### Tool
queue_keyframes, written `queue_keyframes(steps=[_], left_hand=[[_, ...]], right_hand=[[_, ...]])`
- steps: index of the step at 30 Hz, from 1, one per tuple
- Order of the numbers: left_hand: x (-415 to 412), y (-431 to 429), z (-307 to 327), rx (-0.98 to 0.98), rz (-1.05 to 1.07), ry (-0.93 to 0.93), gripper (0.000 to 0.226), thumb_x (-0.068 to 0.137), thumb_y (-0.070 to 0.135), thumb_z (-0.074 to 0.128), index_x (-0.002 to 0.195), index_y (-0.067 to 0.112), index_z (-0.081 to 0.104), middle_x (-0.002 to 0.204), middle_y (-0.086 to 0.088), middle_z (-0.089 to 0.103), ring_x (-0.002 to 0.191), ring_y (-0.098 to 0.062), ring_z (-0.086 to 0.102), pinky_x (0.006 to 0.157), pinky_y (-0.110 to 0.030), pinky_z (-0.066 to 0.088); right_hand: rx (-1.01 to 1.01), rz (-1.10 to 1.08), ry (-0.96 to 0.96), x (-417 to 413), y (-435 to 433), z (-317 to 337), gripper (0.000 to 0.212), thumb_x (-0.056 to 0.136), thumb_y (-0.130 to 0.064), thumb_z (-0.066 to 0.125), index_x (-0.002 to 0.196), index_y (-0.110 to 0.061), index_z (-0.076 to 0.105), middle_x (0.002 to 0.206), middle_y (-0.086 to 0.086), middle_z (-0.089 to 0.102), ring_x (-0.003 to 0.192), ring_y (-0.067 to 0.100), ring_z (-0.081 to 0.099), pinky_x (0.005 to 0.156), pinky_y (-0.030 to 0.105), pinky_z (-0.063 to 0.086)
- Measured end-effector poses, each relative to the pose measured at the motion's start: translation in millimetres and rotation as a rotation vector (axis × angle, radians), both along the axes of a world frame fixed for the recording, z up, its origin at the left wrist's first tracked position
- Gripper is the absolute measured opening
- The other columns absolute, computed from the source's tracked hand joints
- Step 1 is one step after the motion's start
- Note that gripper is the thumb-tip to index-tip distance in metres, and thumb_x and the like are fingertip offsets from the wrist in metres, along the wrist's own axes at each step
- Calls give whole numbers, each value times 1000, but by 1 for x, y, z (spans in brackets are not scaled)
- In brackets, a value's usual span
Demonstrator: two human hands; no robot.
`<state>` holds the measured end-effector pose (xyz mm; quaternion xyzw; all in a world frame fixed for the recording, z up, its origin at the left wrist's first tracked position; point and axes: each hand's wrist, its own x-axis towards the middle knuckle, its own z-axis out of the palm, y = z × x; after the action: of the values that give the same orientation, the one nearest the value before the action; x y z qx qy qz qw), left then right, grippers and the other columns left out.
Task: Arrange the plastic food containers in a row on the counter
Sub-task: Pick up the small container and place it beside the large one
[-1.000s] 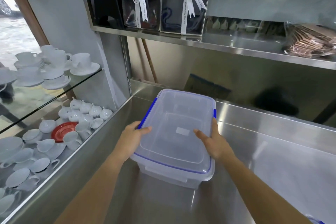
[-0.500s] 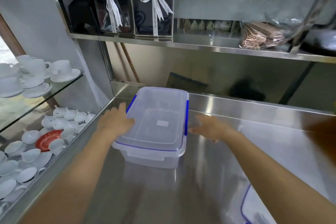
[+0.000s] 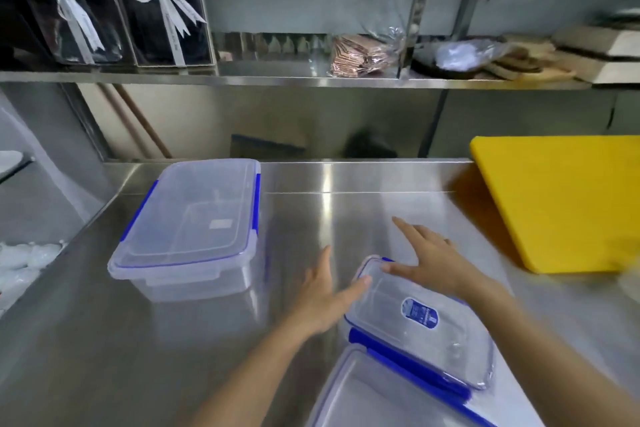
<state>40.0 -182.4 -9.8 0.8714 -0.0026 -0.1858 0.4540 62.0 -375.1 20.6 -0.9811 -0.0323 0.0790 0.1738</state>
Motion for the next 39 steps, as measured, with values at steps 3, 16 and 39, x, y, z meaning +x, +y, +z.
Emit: queue_keyframes(steps=[3, 16, 39], left_hand=[[-8, -12, -18, 51, -85, 160, 110, 73, 62, 63, 149, 28, -9, 161, -6, 2, 147, -26, 6, 117, -46, 16], [-18, -25, -31, -30, 131, 101, 93, 82, 40, 67, 149, 15, 6, 145, -8, 43, 123, -25, 51, 95, -34, 43], [-20, -26, -44, -85, -186, -176, 93, 67, 35, 82, 141, 38, 25, 142, 17, 17, 124, -3, 32, 102, -27, 42]], right_hand=[[-71, -80, 26, -13, -24, -27, 91, 74, -72, 46, 144, -41, -3, 157, -1, 19, 142, 26, 19, 115, 49, 14], [-226, -166, 140, -30, -49, -64, 89, 73, -80, 26, 144, -29, 12, 138, 6, 48, 117, 27, 54, 89, 39, 51], [437, 223, 267, -34, -59, -75, 119, 65, -35, 82, 132, -53, -14, 139, -33, -2, 131, -1, 19, 97, 7, 35]])
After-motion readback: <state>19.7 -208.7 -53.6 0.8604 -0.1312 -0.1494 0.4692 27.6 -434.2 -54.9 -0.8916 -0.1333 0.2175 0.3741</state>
